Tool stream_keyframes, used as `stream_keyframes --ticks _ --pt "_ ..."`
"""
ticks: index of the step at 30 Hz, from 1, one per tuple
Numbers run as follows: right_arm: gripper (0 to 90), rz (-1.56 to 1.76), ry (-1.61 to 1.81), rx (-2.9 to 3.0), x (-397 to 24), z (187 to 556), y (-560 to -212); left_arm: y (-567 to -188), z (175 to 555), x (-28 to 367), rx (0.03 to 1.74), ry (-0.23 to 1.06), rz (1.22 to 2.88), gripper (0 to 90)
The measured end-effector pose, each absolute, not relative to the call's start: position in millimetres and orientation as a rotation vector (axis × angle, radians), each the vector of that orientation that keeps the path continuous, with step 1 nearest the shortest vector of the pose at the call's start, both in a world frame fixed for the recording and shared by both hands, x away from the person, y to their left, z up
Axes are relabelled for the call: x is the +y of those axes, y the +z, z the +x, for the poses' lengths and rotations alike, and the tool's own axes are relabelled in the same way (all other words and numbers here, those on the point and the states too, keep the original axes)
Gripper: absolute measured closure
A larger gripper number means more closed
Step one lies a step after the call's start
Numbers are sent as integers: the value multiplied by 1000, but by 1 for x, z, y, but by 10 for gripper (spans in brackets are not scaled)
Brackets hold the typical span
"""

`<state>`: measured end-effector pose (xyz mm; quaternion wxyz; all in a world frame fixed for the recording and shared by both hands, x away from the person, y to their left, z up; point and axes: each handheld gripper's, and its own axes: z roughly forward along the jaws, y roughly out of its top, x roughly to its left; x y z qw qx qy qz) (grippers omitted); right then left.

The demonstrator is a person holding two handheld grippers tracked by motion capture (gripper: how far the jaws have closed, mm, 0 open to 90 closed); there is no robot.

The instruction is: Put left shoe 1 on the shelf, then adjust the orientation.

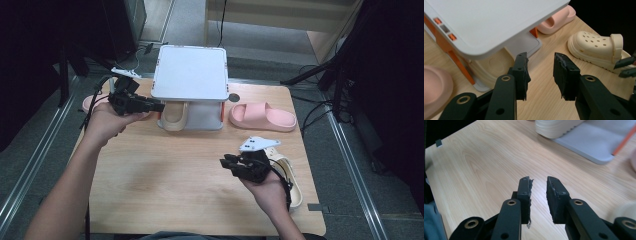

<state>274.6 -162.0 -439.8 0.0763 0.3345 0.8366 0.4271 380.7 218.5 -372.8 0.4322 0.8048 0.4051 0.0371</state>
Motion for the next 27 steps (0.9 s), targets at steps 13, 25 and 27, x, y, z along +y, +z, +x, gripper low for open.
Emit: stream_keyframes --ticks 13,25,27 --pt "700 1162 1223 2425 -225 268 -452 -398 346 227 1001 108 1981 546" --pt "657 1276 1187 2376 -243 269 -456 -430 323 230 1029 104 1979 543" --pt "658 1309 1192 2354 -249 268 -457 -436 324 228 1023 109 2007 542"
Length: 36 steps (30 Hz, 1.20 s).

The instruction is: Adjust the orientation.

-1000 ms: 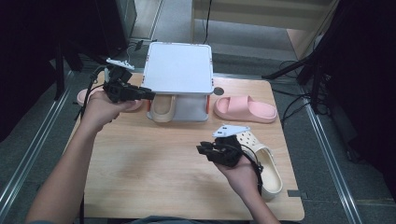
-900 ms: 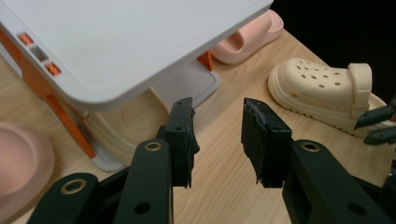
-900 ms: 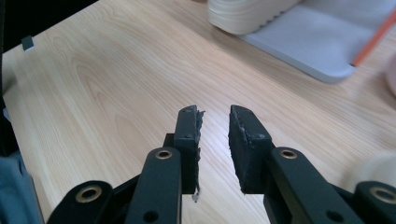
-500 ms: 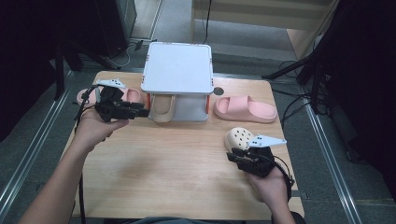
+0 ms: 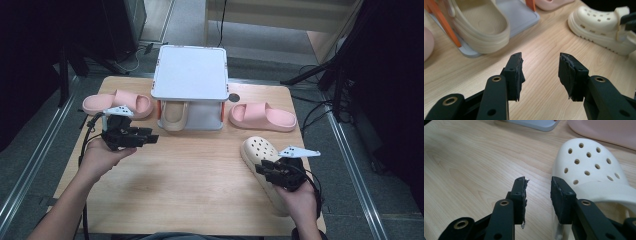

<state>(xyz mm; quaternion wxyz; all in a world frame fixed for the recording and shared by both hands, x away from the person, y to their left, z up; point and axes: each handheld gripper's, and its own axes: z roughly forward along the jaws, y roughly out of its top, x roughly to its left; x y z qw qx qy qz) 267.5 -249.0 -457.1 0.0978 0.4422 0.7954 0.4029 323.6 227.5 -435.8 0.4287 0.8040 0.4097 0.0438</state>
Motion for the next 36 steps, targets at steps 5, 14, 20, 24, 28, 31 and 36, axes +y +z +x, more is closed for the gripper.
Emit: stream_keyframes --ticks 5,14,20,24,28,31,36 --pt "654 1315 1206 2336 -251 262 -456 -441 330 223 1020 106 2015 542" --pt "662 1363 1275 2231 -268 249 -446 -442 335 218 1004 111 2024 544" --pt "645 1409 1242 2228 -280 245 -451 -443 337 214 994 123 2044 545" --pt "630 1436 1169 2264 -280 252 -461 -444 340 212 990 114 2049 546" --pt "688 1439 1101 2328 -270 262 -472 -445 341 209 992 104 2059 554" --pt "768 1464 1067 2378 -264 273 -479 -444 341 207 1000 98 2071 600" --pt "780 1482 1057 2386 -259 280 -477 -444 340 206 988 70 2070 711"
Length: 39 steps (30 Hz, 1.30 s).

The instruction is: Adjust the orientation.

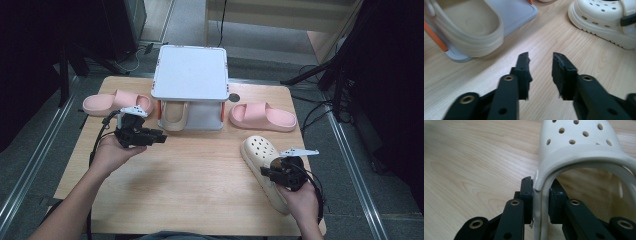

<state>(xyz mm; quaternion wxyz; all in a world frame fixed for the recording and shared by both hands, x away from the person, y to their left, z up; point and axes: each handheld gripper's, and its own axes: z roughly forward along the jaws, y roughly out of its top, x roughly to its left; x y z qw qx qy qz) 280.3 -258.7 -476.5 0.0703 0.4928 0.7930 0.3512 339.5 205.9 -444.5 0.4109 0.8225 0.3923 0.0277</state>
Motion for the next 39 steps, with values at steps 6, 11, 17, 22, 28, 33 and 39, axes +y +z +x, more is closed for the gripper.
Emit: stream_keyframes --ticks 6,11,17,22,28,33,39 --pt "782 1432 1086 2410 -234 286 -462 -443 335 203 980 79 2055 780" --pt "780 1277 1087 2514 -185 294 -457 -447 330 199 978 67 2063 784" --pt "780 1186 1096 2560 -147 303 -454 -451 326 194 971 64 2071 785" --pt "779 1137 1118 2587 -118 311 -456 -456 323 190 963 66 2087 785" --pt "776 1072 1117 2636 -94 313 -464 -467 321 180 970 55 2116 795" --pt "736 1001 1129 2665 -93 310 -472 -473 320 173 976 64 2118 820" --pt "682 975 1201 2661 -103 305 -462 -476 321 167 979 65 2123 835"
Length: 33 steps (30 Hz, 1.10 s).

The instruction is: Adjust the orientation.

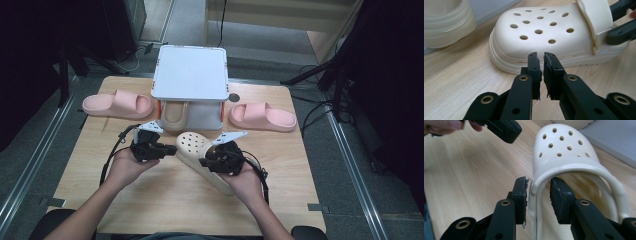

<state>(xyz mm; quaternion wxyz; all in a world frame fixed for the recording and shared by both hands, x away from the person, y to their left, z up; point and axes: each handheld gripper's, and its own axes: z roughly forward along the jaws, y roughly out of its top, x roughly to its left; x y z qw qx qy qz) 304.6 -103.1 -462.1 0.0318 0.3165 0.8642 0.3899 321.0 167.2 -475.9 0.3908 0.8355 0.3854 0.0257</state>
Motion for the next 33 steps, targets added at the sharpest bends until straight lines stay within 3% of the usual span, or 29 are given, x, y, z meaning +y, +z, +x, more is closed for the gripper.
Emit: stream_keyframes --ticks 8,22,33 --pt "877 1019 1232 2559 -156 309 -445 -482 326 164 994 57 2132 855" --pt "886 1153 1120 2514 -171 348 -477 -498 334 154 990 57 2188 873" --pt "900 1128 1089 2577 -158 348 -488 -503 335 153 997 77 2172 873"
